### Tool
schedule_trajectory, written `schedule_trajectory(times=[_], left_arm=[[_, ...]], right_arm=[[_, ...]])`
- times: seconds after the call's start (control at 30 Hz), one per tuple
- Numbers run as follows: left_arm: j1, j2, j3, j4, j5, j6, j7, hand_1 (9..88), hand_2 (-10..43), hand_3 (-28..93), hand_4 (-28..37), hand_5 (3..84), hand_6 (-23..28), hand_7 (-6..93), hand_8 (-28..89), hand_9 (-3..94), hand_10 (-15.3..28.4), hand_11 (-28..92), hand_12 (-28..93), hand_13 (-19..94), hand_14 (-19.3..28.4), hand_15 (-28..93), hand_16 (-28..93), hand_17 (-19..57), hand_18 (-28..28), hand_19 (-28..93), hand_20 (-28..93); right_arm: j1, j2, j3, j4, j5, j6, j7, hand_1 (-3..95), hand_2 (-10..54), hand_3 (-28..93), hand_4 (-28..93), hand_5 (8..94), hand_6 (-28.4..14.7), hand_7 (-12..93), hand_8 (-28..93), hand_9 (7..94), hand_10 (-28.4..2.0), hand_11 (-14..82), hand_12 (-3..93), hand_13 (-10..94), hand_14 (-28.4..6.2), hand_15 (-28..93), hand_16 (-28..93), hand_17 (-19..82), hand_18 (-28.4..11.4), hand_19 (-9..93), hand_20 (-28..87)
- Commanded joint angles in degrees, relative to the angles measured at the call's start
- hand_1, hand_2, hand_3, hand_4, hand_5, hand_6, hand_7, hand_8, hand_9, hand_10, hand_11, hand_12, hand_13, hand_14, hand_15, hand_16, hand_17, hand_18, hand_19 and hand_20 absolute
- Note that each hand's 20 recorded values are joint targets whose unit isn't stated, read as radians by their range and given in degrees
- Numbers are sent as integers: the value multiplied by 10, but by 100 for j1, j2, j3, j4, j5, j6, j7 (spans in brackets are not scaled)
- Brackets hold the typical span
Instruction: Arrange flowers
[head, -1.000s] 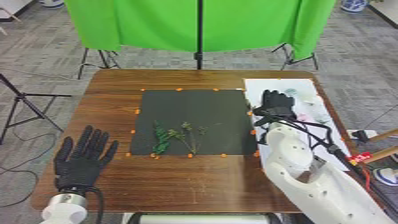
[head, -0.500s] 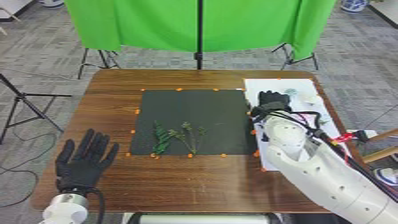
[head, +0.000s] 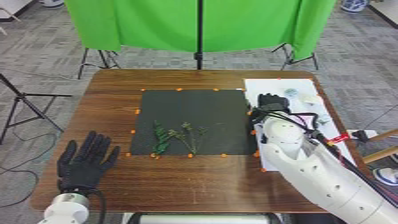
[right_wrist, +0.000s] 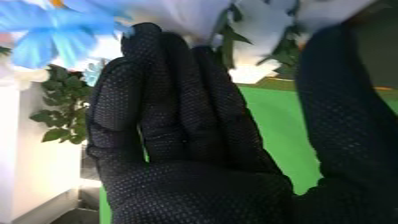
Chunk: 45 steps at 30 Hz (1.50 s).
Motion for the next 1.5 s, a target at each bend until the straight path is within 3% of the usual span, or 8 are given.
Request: schedule_trajectory(times=[0.03, 0.13, 0.4, 0.77, 0.9, 1.0, 1.17, 1.5], left_arm=[[6, 31, 60, -79, 370, 52, -97, 274, 175, 727, -283, 455, 68, 194, -106, 412, 149, 308, 120, 320, 144, 466, -81, -48, 141, 387, 162], [-18, 39, 69, -78, 557, 35, -136, 273, 175, 727, -283, 455, 68, 194, -107, 412, 149, 309, 120, 320, 145, 466, -82, -48, 141, 388, 162], [-106, 15, 76, -43, 532, -3, -164, 273, 175, 727, -283, 453, 68, 193, -107, 412, 149, 307, 119, 319, 144, 464, -83, -48, 141, 388, 160], [30, -4, 29, -106, 302, 102, -63, 276, 173, 727, -283, 454, 68, 195, -107, 412, 148, 309, 119, 319, 144, 466, -82, -49, 141, 390, 161], [196, 65, -127, -191, 202, 209, 119, 277, 173, 727, -283, 456, 68, 196, -107, 413, 149, 310, 119, 321, 145, 469, -82, -49, 141, 390, 161], [123, 77, -108, -147, 90, 237, 79, 277, 174, 727, -283, 458, 68, 197, -107, 414, 149, 311, 119, 322, 144, 470, -83, -49, 141, 390, 161], [60, 169, -89, -130, 163, 253, 45, 276, 176, 728, -283, 458, 68, 198, -108, 416, 150, 312, 119, 323, 146, 471, -84, -48, 140, 390, 160], [-68, 281, -41, -74, 32, 252, 23, 276, 177, 729, -283, 459, 69, 198, -109, 418, 149, 313, 119, 323, 146, 473, -86, -48, 141, 391, 161]], right_arm=[[-283, -135, -26, 178, 1, 1, -4, 605, -95, 564, -282, 651, -33, 338, 128, 700, -162, 232, 227, 606, -134, 513, 269, 354, -243, 881, 372], [-350, -165, -65, 196, -44, 101, 36, 621, -95, 588, -282, 664, -19, 391, 146, 750, -138, 160, 310, 652, -90, 464, 352, 404, -225, 918, 389], [-400, -144, -228, 186, -311, 645, 236, 652, -95, 643, -280, 705, 5, 469, 181, 858, -92, 113, 426, 757, -38, 436, 445, 485, -201, 932, 452], [-428, -108, -56, -530, -548, 1772, 607, 641, -95, 675, -205, 747, -6, 449, 182, 896, -100, 132, 466, 797, -40, 447, 470, 541, -209, 932, 512], [-518, -480, 164, -928, -312, 1690, 755, 634, -95, 673, -174, 747, -11, 447, 185, 894, -101, 130, 465, 788, -48, 448, 470, 535, -215, 932, 511], [-623, -608, 234, -1229, -192, 1702, 869, 635, -95, 669, -166, 746, -13, 450, 186, 892, -101, 130, 464, 786, -48, 451, 464, 531, -216, 932, 506], [-795, -930, 170, -1415, -84, 1577, 958, 632, -95, 667, -156, 742, -13, 455, 186, 892, -101, 132, 463, 784, -54, 460, 462, 527, -219, 932, 493], [-1046, -1226, -88, -1321, 67, 1158, 1070, 630, -95, 669, -147, 718, -17, 486, 182, 875, -105, 153, 477, 754, -65, 505, 454, 512, -225, 932, 481]])
